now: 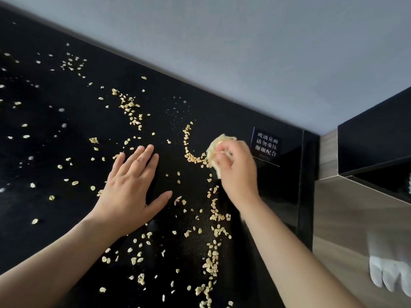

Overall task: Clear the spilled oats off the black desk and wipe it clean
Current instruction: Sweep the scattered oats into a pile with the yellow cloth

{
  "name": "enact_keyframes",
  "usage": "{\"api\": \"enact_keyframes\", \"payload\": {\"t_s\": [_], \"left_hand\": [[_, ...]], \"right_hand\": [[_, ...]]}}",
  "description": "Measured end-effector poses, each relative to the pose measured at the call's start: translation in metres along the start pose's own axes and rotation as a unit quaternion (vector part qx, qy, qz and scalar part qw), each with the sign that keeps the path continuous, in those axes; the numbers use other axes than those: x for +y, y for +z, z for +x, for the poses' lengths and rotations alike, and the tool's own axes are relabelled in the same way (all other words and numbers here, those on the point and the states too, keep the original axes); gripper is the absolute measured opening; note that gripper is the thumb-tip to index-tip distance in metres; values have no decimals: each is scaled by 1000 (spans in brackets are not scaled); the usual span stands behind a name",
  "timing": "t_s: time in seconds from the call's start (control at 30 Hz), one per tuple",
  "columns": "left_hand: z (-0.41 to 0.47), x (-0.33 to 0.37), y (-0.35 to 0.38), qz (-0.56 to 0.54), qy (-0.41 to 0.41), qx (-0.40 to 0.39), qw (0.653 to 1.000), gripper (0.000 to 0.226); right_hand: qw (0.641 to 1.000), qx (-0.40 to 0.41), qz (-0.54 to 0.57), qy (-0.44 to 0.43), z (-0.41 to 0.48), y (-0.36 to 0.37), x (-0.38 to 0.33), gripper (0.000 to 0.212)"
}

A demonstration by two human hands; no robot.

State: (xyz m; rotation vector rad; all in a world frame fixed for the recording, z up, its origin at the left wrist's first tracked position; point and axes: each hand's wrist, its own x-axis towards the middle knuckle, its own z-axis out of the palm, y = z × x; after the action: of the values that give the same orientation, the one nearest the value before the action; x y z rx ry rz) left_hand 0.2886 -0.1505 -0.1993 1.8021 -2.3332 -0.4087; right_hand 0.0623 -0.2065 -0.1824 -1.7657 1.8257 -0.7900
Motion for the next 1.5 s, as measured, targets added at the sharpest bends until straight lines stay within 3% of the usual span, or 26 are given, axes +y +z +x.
{"api": "enact_keyframes", "payload": {"t_s": [0.1,0.27,0.37,0.47,0.6,0.73,0.97,1.03,1.2,1.4,1.5], "left_hand": [[2,4,-1,1,5,1,1000,86],[4,7,-4,3,6,2,1000,87],[7,6,-4,7,6,3,1000,89],[6,3,-6,13,7,-5,1000,91],[-6,4,-11,16,15,-6,1000,88],[-33,2,-15,13,28,-18,999,84],[-66,-5,-15,30,38,-50,998,82],[-69,-7,-13,32,34,-48,998,82],[-68,-5,-12,19,26,-34,999,82],[-67,-6,-13,16,32,-25,999,81],[-70,-7,-11,14,30,-28,999,82]], "right_hand": [[996,-51,75,-5,-20,-6,-9,16],[994,86,45,43,-2,-34,0,18],[992,102,-23,73,13,-28,12,16],[996,69,-27,47,-1,-2,2,16],[997,-52,24,-42,-34,16,-20,17],[996,27,89,10,-38,-9,-22,20],[990,95,-19,105,-42,-23,14,18],[994,84,-19,71,-51,-7,3,16],[999,-37,20,-22,-80,14,-27,17],[988,132,50,67,-77,-31,-11,20],[982,140,20,128,-81,-37,11,18]]}}
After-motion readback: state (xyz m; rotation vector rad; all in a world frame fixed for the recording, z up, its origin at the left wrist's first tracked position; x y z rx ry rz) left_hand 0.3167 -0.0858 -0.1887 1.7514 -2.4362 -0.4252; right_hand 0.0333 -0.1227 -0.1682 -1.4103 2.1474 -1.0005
